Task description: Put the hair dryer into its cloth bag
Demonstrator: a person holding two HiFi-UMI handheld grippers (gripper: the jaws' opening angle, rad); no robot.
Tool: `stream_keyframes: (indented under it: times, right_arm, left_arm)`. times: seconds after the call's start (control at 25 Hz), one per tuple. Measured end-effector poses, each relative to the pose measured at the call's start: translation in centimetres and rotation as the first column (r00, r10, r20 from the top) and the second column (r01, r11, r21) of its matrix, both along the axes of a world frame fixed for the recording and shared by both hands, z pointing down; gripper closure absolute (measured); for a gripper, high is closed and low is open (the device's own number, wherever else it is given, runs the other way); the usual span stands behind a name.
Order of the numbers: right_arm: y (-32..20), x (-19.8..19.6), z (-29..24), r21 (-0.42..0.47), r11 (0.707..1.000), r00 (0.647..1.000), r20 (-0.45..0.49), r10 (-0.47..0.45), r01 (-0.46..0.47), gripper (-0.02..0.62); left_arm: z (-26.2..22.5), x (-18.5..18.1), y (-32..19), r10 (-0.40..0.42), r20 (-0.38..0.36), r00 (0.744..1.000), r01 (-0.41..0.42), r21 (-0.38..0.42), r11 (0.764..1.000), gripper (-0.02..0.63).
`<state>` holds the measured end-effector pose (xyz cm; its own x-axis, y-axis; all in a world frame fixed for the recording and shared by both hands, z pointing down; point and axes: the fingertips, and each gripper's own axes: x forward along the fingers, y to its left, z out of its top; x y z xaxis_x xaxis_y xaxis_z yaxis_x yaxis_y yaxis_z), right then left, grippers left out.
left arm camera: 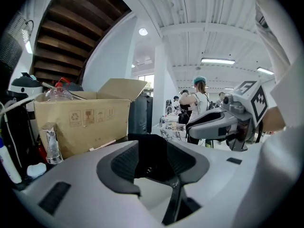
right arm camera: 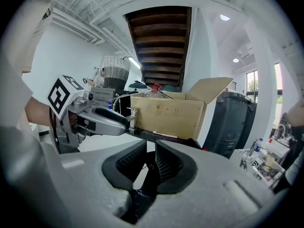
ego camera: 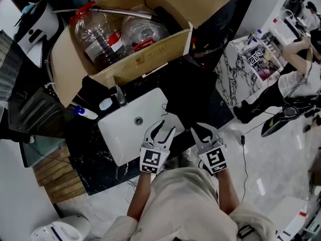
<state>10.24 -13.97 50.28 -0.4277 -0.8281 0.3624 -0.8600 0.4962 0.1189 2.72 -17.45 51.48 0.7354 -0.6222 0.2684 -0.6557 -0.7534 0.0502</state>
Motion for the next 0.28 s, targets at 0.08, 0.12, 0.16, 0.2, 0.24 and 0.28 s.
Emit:
stream_keyframes:
  times: [0.08, 0.12, 0.16, 0.2, 0.24, 0.28]
  right_arm:
    - [0.4, -0.1, -0.2, 0.001, 1.0, 1.0, -0.001, 0.011, -0.011, 0.555]
    - [0.5, -0.1, -0.3, 0.003, 1.0, 1.0, -0.004, 0.013, -0.013, 0.555]
    - [0.6, -0.2, -0.4, 0.007, 1.0, 1.0, -0.01, 0.013, -0.013, 0.555]
    - [0.6, -0.3, -0.5, 0.013, 1.0, 1.0, -0.017, 0.01, -0.01, 0.555]
    - [0.7, -0.5, -0.6, 0.018, 1.0, 1.0, -0.022, 0.009, -0.009, 0.555]
    - [0.8, -0.7, -0.7, 0.021, 1.0, 1.0, -0.025, 0.009, -0.008, 0.555]
  left_arm:
    - [-0.2, -0.1, 0.4, 0.01, 0.0, 1.0, -0.01, 0.004, 1.0, 0.419]
    - [-0.2, -0.2, 0.6, 0.014, 0.002, 1.0, -0.014, 0.006, 1.0, 0.42]
    - [-0.3, -0.3, 0.8, 0.018, 0.003, 1.0, -0.018, 0.007, 1.0, 0.42]
    - [-0.2, -0.4, 0.9, 0.02, 0.003, 1.0, -0.02, 0.008, 1.0, 0.42]
    - [-0.2, -0.6, 1.1, 0.022, 0.004, 1.0, -0.022, 0.007, 1.0, 0.42]
    - [-0.2, -0.7, 1.3, 0.024, 0.004, 1.0, -0.024, 0.007, 1.0, 0.422]
